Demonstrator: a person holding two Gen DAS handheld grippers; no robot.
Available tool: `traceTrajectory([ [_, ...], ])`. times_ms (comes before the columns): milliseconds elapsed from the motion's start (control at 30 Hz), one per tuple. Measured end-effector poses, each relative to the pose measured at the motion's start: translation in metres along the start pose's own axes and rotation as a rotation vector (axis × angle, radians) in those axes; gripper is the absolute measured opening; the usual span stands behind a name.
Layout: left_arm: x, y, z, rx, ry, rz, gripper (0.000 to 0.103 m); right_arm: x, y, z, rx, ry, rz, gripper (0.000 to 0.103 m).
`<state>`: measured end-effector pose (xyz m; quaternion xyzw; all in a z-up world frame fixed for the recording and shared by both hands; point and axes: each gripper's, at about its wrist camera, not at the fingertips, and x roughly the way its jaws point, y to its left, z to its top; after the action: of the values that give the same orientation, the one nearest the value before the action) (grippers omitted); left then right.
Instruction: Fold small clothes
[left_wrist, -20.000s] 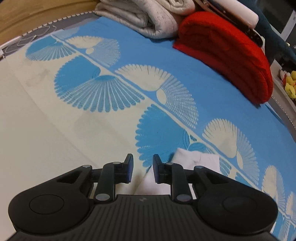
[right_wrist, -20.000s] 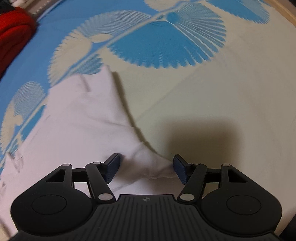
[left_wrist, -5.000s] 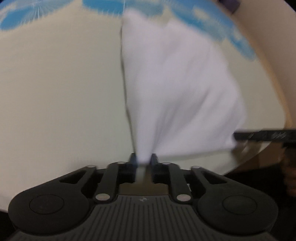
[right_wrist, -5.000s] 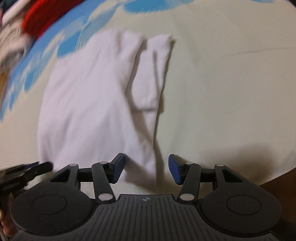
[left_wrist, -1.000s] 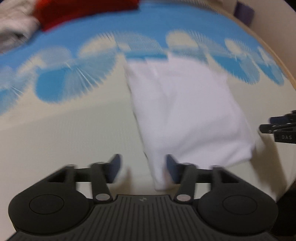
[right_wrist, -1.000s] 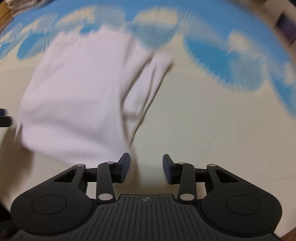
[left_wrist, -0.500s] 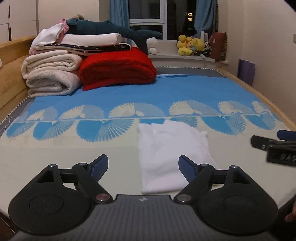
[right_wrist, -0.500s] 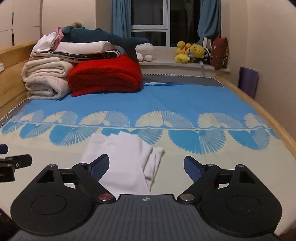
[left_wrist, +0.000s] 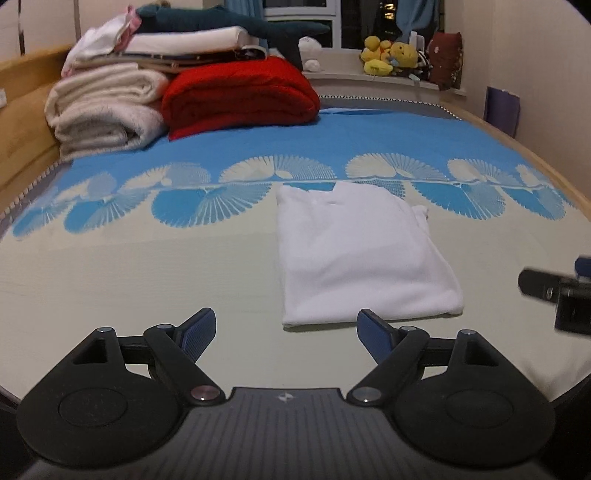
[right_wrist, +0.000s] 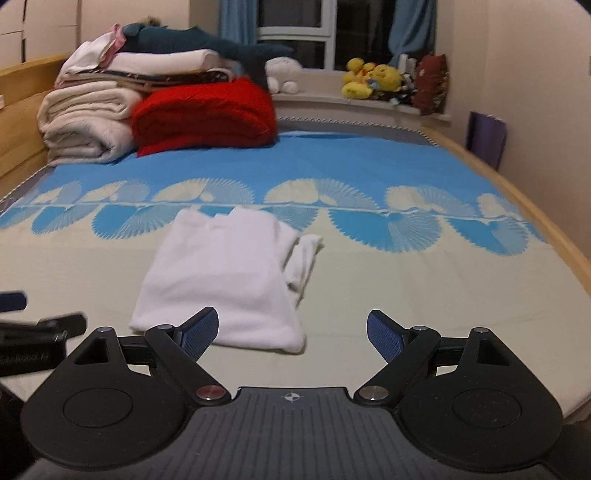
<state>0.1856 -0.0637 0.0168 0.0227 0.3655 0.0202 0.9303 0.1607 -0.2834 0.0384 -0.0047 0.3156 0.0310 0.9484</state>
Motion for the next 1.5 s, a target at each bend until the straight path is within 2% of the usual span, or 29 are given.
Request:
traceTrajectory([
  [100, 0.007, 0.004, 0.002, -0.026, 0.024, -0.032, 0.087, 0.005, 0.004, -0.002, -0.018, 0.007, -0.004, 0.088],
  [333, 0.008, 0.002, 0.001, -0.021, 0.01, -0.048, 0.087, 0.007, 0.013, -0.002, -0.052, -0.005, 0.014, 0.088],
  [1500, 0.011, -0.008, 0.0, -0.007, 0.022, -0.08, 0.089, 0.009, 0.036, -0.005, -0.145, -0.024, 0.019, 0.089],
])
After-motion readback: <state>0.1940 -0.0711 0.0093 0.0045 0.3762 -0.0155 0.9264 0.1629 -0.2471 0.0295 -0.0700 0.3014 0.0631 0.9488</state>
